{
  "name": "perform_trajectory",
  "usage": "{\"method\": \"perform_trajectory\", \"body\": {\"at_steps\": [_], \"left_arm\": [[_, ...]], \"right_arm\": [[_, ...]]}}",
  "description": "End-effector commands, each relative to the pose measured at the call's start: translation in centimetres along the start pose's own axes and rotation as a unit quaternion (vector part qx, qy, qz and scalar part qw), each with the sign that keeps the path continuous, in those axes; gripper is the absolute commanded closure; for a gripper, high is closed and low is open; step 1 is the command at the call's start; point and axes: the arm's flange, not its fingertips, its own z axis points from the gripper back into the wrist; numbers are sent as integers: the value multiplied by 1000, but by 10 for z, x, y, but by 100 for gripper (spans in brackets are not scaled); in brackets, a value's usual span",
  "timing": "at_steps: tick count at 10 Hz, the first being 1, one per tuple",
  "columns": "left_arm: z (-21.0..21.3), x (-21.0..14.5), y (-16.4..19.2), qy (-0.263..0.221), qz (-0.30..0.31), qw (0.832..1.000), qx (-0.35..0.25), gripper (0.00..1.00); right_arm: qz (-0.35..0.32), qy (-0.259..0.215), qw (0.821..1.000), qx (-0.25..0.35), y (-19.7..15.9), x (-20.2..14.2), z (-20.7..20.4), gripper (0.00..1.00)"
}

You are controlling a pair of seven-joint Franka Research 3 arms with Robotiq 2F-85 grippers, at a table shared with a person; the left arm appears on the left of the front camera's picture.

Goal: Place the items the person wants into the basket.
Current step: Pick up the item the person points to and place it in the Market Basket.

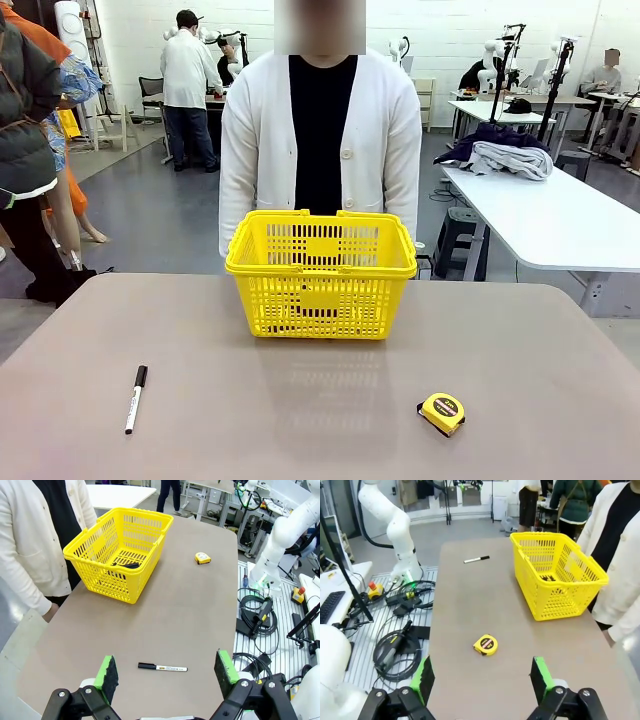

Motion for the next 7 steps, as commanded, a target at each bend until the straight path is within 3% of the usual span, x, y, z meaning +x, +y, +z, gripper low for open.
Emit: {"method": "perform_trajectory", "body": {"at_steps": [1,7], "left_arm": [[1,-1,0,-10,-11,1000,-1,0],[1,-1,0,-10,-11,1000,-1,0]], "right_arm": [[11,-10,1000,-2,2,2,1,0],[11,-10,1000,-2,2,2,1,0]]}}
